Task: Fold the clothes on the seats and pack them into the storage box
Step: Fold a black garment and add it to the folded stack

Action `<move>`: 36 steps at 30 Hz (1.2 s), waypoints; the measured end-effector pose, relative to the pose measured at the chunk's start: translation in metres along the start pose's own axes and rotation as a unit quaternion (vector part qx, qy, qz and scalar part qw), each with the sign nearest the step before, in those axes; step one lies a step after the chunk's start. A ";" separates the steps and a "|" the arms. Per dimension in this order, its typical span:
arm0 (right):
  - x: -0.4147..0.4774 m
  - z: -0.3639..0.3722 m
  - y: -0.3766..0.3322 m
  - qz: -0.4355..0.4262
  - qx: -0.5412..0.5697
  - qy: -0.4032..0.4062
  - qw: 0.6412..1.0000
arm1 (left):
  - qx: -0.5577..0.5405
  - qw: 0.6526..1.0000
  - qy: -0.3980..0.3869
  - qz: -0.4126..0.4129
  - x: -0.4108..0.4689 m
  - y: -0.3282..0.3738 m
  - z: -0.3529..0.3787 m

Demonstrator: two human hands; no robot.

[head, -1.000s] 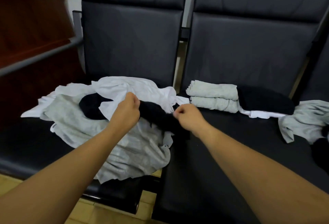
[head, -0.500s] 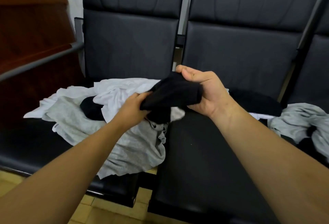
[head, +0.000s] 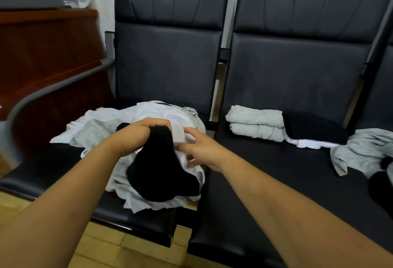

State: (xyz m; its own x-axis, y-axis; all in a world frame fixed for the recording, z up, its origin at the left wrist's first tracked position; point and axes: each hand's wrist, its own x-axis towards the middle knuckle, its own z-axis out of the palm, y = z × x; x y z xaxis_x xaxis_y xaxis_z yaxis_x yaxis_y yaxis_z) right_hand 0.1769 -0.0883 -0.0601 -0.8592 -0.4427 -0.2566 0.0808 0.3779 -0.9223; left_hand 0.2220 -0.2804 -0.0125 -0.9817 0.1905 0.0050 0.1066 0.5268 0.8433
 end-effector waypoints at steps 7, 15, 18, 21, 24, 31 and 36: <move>0.038 0.008 -0.028 -0.060 -0.099 0.176 0.978 | -0.215 0.959 0.158 -0.092 -0.003 0.012 -0.020; 0.063 0.004 -0.064 -0.016 -0.128 0.205 0.970 | -0.389 0.903 0.181 0.026 -0.008 0.093 -0.104; 0.055 0.013 -0.075 -0.068 -0.147 0.167 0.973 | -0.361 0.889 0.282 0.015 -0.001 0.114 -0.121; 0.035 0.026 -0.097 -0.222 -0.083 0.066 0.969 | -0.296 0.908 0.295 -0.006 -0.003 0.117 -0.117; 0.024 0.038 -0.114 -0.232 -0.102 0.006 0.967 | -0.310 0.906 0.289 -0.023 -0.003 0.120 -0.110; 0.015 0.023 -0.130 -0.194 0.055 0.145 0.969 | -0.365 0.886 0.286 0.011 -0.021 0.137 -0.104; -0.017 -0.017 -0.175 -0.253 0.268 0.173 0.913 | -0.374 0.874 0.304 0.065 -0.030 0.144 -0.107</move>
State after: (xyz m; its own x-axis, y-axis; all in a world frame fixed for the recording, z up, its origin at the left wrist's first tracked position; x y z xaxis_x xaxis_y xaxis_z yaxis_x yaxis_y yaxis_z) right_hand 0.1689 -0.1335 0.1106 -0.9559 -0.1324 0.2622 -0.2140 -0.2973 -0.9305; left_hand 0.2501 -0.2988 0.1666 -0.8956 -0.3872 0.2192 0.3134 -0.1993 0.9285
